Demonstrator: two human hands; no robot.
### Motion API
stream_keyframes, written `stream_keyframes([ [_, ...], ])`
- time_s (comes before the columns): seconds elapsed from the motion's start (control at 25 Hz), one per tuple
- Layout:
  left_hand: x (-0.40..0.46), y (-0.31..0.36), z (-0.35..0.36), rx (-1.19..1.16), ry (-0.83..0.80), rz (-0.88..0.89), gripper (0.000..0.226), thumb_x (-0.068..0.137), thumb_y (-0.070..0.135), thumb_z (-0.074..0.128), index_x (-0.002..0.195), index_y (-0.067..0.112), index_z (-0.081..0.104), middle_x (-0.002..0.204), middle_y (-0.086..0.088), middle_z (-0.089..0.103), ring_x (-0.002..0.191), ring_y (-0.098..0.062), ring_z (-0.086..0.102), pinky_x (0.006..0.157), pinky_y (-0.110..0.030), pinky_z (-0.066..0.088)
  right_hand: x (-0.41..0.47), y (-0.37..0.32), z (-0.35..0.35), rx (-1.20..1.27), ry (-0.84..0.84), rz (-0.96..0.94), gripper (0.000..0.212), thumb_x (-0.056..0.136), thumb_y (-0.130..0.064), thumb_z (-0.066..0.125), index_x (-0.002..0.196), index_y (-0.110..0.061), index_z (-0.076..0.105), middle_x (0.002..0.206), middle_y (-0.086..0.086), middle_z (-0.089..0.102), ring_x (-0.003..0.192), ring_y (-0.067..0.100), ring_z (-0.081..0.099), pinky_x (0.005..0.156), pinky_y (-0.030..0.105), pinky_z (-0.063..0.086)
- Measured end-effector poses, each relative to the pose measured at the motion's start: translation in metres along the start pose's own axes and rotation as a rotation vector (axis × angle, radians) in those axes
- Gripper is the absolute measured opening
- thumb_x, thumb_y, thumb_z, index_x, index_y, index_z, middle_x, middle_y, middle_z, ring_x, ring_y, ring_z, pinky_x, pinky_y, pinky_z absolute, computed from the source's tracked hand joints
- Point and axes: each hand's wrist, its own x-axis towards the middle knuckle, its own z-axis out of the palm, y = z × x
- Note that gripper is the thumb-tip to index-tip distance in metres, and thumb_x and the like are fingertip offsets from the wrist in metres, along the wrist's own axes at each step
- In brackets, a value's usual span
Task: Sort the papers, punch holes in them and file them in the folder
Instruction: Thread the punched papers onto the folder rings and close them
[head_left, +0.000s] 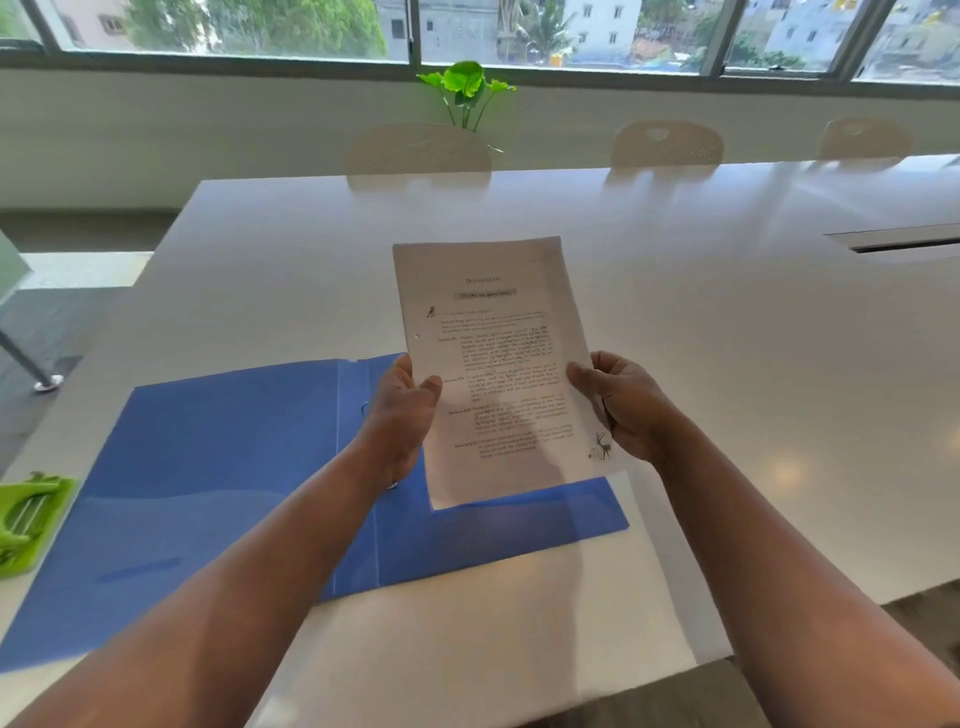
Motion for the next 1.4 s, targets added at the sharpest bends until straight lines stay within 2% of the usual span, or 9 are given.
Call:
stream_keyframes([
  [0.16, -0.007, 0.004, -0.025, -0.009, 0.028, 0.013, 0.037, 0.106, 0.000, 0.041, 0.128, 0.022, 0.060, 0.118, -0.002, 0.074, 0.104, -0.023, 0.072, 0.089, -0.044, 0.058, 0.000, -0.003, 0.030, 0.018, -0.116, 0.011, 0.021, 0.103, -0.003, 0.052, 0.124, -0.002, 0.055, 0.120, 0.019, 0.072, 0.108, 0.035, 0.072, 0.086, 0.049, 0.062],
  [0.36, -0.014, 0.011, -0.051, 0.093, -0.052, 0.047, 0.034, 0.106, 0.001, 0.043, 0.130, 0.020, 0.058, 0.120, -0.004, 0.074, 0.107, -0.025, 0.072, 0.093, -0.048, 0.058, 0.006, 0.001, 0.047, -0.137, -0.103, 0.042, 0.020, 0.104, -0.006, 0.052, 0.119, -0.007, 0.065, 0.114, 0.015, 0.076, 0.100, 0.031, 0.075, 0.086, 0.049, 0.062],
  [0.56, -0.022, 0.017, -0.074, 0.454, -0.101, 0.094, 0.030, 0.099, 0.012, 0.064, 0.122, 0.029, 0.058, 0.097, 0.006, 0.080, 0.094, -0.009, 0.075, 0.085, -0.027, 0.057, 0.010, 0.003, 0.049, -0.192, -0.068, 0.034, 0.019, 0.103, -0.006, 0.054, 0.117, -0.009, 0.066, 0.114, 0.014, 0.076, 0.102, 0.033, 0.075, 0.089, 0.053, 0.060],
  [0.72, -0.023, 0.017, -0.084, 0.607, -0.146, -0.006, 0.032, 0.095, 0.009, 0.069, 0.122, 0.023, 0.061, 0.072, 0.008, 0.074, 0.083, -0.010, 0.074, 0.087, -0.029, 0.055, 0.011, -0.003, 0.045, -0.249, -0.072, 0.032, 0.020, 0.102, -0.007, 0.056, 0.121, -0.010, 0.064, 0.112, 0.011, 0.076, 0.100, 0.032, 0.076, 0.085, 0.053, 0.062],
  [0.8, -0.022, 0.015, -0.087, 0.649, -0.145, -0.037, 0.031, 0.094, 0.006, 0.069, 0.118, 0.023, 0.063, 0.079, 0.001, 0.077, 0.088, -0.017, 0.074, 0.090, -0.032, 0.056, 0.012, -0.003, 0.045, -0.240, -0.078, 0.025, 0.020, 0.102, -0.006, 0.056, 0.120, -0.009, 0.064, 0.112, 0.012, 0.077, 0.101, 0.033, 0.075, 0.088, 0.055, 0.060],
  [0.88, -0.021, 0.013, -0.089, 0.638, -0.145, -0.063, 0.032, 0.093, 0.005, 0.069, 0.119, 0.021, 0.063, 0.085, 0.000, 0.079, 0.092, -0.014, 0.075, 0.094, -0.032, 0.055, 0.012, -0.003, 0.047, -0.227, -0.081, 0.027, 0.020, 0.102, -0.004, 0.056, 0.119, -0.008, 0.064, 0.113, 0.013, 0.077, 0.102, 0.033, 0.075, 0.091, 0.056, 0.059],
  [1.12, -0.019, 0.013, -0.100, 0.637, -0.185, -0.119, 0.033, 0.090, 0.003, 0.073, 0.116, 0.023, 0.064, 0.094, -0.003, 0.080, 0.096, -0.014, 0.075, 0.096, -0.032, 0.055, 0.009, -0.008, 0.053, -0.291, -0.085, 0.032, 0.018, 0.101, -0.006, 0.059, 0.116, -0.013, 0.067, 0.109, 0.009, 0.078, 0.098, 0.032, 0.076, 0.088, 0.055, 0.061],
  [1.32, -0.015, 0.012, -0.104, 0.584, -0.236, -0.168, 0.041, 0.086, 0.000, 0.076, 0.121, 0.016, 0.062, 0.097, -0.007, 0.080, 0.099, -0.017, 0.075, 0.103, -0.039, 0.052, 0.005, -0.011, 0.059, -0.365, -0.072, 0.044, 0.018, 0.101, -0.010, 0.060, 0.118, -0.015, 0.066, 0.108, 0.006, 0.078, 0.095, 0.028, 0.077, 0.075, 0.046, 0.064],
  [1.4, -0.014, 0.012, -0.107, 0.557, -0.257, -0.185, 0.046, 0.085, -0.001, 0.077, 0.125, 0.015, 0.061, 0.098, -0.009, 0.079, 0.100, -0.019, 0.075, 0.104, -0.040, 0.052, 0.004, -0.012, 0.059, -0.384, -0.077, 0.044, 0.018, 0.101, -0.010, 0.060, 0.118, -0.015, 0.065, 0.110, 0.006, 0.077, 0.097, 0.028, 0.077, 0.077, 0.048, 0.063],
])
